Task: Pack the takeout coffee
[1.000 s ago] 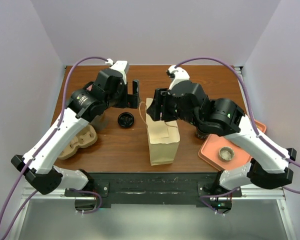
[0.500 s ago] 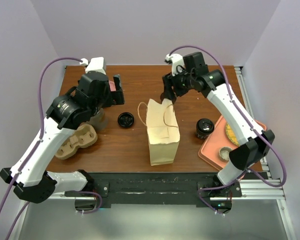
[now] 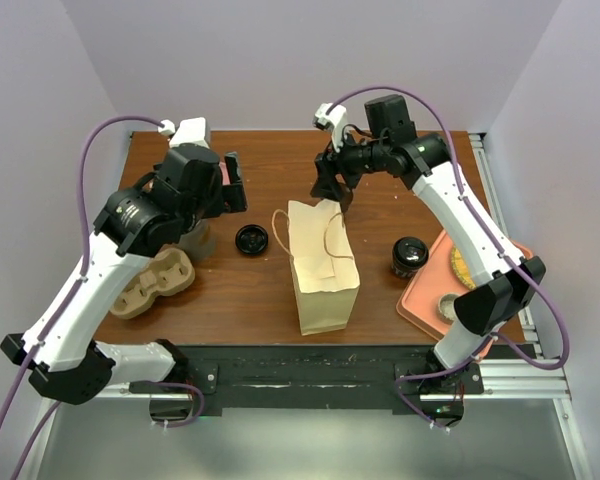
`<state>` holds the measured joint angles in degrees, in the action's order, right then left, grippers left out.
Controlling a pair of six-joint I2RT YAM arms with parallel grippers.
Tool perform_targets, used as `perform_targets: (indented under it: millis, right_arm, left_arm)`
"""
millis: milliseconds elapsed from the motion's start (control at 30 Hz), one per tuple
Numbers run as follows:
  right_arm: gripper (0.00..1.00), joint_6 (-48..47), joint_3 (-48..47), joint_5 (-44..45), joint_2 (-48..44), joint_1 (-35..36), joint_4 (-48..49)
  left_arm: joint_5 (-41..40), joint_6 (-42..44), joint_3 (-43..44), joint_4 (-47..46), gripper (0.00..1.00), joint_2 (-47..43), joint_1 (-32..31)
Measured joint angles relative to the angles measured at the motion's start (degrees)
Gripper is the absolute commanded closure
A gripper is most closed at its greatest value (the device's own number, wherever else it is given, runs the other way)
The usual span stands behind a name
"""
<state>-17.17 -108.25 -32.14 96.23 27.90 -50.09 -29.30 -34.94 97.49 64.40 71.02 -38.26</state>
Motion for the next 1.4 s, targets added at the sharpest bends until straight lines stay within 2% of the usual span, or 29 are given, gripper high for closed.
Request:
perform_targets:
  millis: [400,500,700,733,867,933,1000,1233,1400]
  right_arm:
    - [0.34,-9.55,3.54,-3.96,-0.72,0.02,-2.8]
    - [0.37,-11.54,4.31,-3.98,-0.72,0.35,-3.78]
    - [0.54,-12.09,4.57,-1.38,-0.66,2.05,-4.2]
    - [0.62,-11.78,4.57,-0.59,-0.57,2.43,-4.17]
    - [0.82,-10.88,4.57,2.62,-0.09,3.56,-3.89]
    - [0.93,-10.05,4.57,4.17,-0.02,3.96,-3.82]
    - [0.99,-9.09,4.57,5.66,-0.02,4.33,-3.85]
    - [1.0,0.2,4.57,13.62,-1.05,5.22,-4.0]
    - [1.0,12.98,9.18,23.26,-6.51,5.51,-3.5]
  left_arm:
    - [-0.35,1.53,0.0,-0.04,0.0,0.96,0.0]
    - [-0.76,2.34,0.0,-0.2,0.0,0.96,0.0]
    - [-1.92,4.57,0.0,-0.94,0.0,0.96,0.0]
    - [-2.21,4.74,0.0,-1.01,0.0,0.96,0.0]
    - [-3.13,5.62,-0.31,-1.31,0.0,0.79,0.0]
    - [-3.96,5.95,-0.52,-1.31,0.0,0.74,0.0]
    - [-4.79,6.12,-0.68,-1.27,0.0,0.74,0.0]
    - [-6.62,6.21,-0.7,-1.22,0.0,0.52,0.0]
    - [-7.21,5.35,-0.76,0.0,0.0,0.48,0.33]
